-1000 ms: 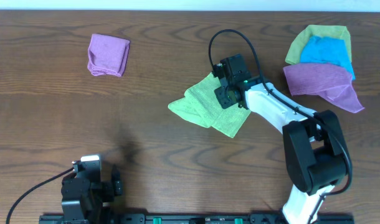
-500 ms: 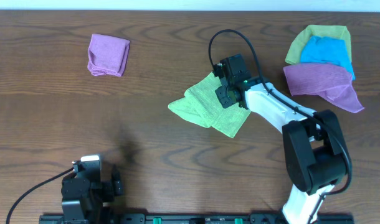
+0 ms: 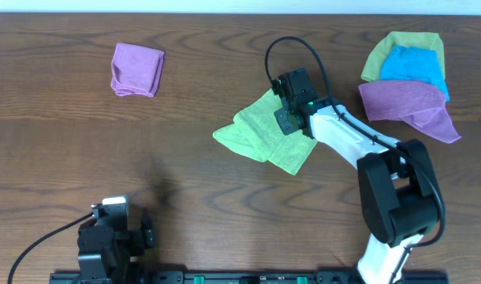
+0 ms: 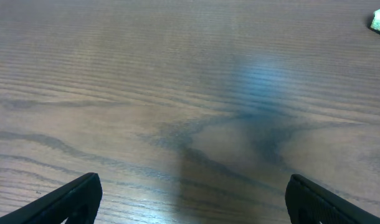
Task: Fold the cloth
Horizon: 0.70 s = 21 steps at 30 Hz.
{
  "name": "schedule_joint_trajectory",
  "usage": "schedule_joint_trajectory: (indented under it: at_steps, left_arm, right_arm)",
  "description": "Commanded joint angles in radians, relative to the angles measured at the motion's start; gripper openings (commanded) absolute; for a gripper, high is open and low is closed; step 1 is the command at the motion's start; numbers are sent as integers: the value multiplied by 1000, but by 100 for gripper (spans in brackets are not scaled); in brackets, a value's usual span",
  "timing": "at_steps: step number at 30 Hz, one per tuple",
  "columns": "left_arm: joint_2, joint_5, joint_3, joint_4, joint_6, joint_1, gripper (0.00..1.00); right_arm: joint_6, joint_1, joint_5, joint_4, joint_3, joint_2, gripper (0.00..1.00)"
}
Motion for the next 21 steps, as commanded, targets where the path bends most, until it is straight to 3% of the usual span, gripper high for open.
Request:
schedule_joint_trajectory:
  at_steps: [1,11,21]
  left_arm:
    - [-6,4,-5,-13,6,-6,95]
    - [-6,4,-5,-13,6,-6,95]
    - [-6,4,-5,-13,6,-6,95]
  right_arm:
    - [38,5,187,26,16,-5,1]
    - [30,-43,482,196,16,-6,1]
    - [-27,-202,400,341,16,-6,1]
